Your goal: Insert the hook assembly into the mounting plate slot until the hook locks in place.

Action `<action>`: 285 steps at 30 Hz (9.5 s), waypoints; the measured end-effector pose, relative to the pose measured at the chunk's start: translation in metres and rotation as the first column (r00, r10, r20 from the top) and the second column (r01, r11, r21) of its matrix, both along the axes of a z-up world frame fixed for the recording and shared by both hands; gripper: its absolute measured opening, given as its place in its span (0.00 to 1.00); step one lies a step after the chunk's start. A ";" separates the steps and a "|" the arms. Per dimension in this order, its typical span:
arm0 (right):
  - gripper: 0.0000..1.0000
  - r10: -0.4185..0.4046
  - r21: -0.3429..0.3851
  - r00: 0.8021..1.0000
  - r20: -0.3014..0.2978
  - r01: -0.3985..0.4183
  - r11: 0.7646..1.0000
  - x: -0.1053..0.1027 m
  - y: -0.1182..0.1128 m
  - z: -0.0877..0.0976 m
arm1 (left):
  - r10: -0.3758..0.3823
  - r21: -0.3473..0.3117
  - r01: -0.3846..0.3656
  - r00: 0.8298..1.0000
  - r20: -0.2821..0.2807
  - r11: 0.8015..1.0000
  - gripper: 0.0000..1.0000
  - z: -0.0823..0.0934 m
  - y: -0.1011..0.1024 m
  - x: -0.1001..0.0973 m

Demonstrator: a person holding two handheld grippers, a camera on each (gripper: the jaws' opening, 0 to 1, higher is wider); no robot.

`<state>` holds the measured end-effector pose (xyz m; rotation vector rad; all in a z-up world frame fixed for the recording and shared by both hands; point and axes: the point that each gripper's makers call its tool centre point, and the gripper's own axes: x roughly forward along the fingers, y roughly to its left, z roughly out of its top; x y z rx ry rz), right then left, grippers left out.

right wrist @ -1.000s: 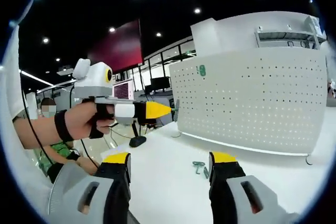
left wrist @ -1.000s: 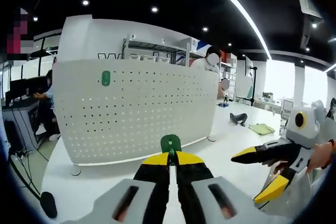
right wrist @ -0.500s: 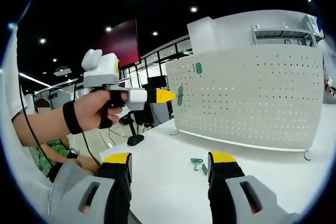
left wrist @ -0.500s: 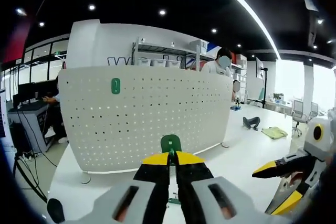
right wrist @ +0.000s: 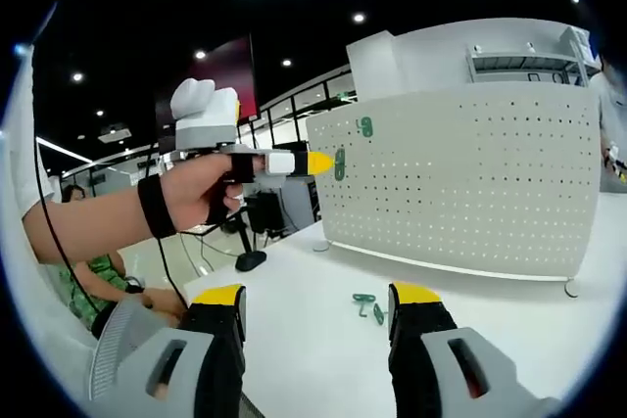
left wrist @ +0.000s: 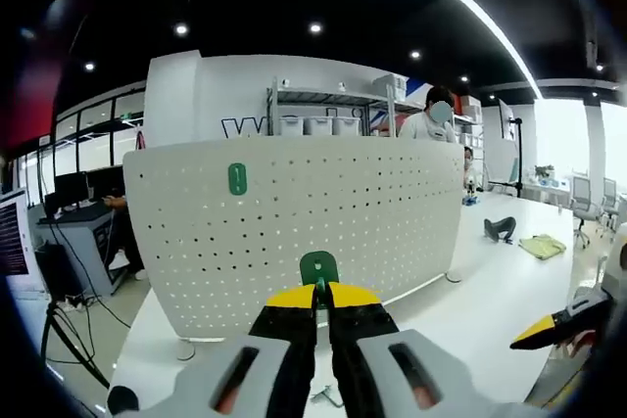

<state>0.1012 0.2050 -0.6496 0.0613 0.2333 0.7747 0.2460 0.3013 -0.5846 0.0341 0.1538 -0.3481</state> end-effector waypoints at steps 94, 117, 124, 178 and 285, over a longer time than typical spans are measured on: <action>0.60 -0.077 0.024 0.997 -0.009 0.077 0.997 0.005 -0.031 0.002 | 0.174 0.071 -0.184 0.977 0.123 0.980 0.03 0.061 -0.008 0.147; 0.60 -0.101 0.033 0.995 -0.013 0.101 0.994 0.007 -0.038 0.003 | 0.188 0.088 -0.198 0.975 0.116 0.976 0.03 0.060 -0.007 0.163; 0.60 -0.114 0.034 0.993 -0.017 0.115 0.993 0.008 -0.043 0.002 | 0.196 0.064 -0.203 0.975 0.102 0.977 0.03 0.058 -0.007 0.166; 0.58 -0.101 0.027 0.994 -0.031 0.102 0.994 0.008 -0.040 -0.003 | 0.119 0.107 -0.136 0.982 0.145 0.985 0.11 0.068 -0.017 0.178; 0.57 -0.057 0.021 0.998 -0.040 0.058 0.998 -0.003 -0.024 -0.010 | -0.115 0.126 0.139 0.977 -0.182 0.982 0.27 -0.092 -0.003 0.043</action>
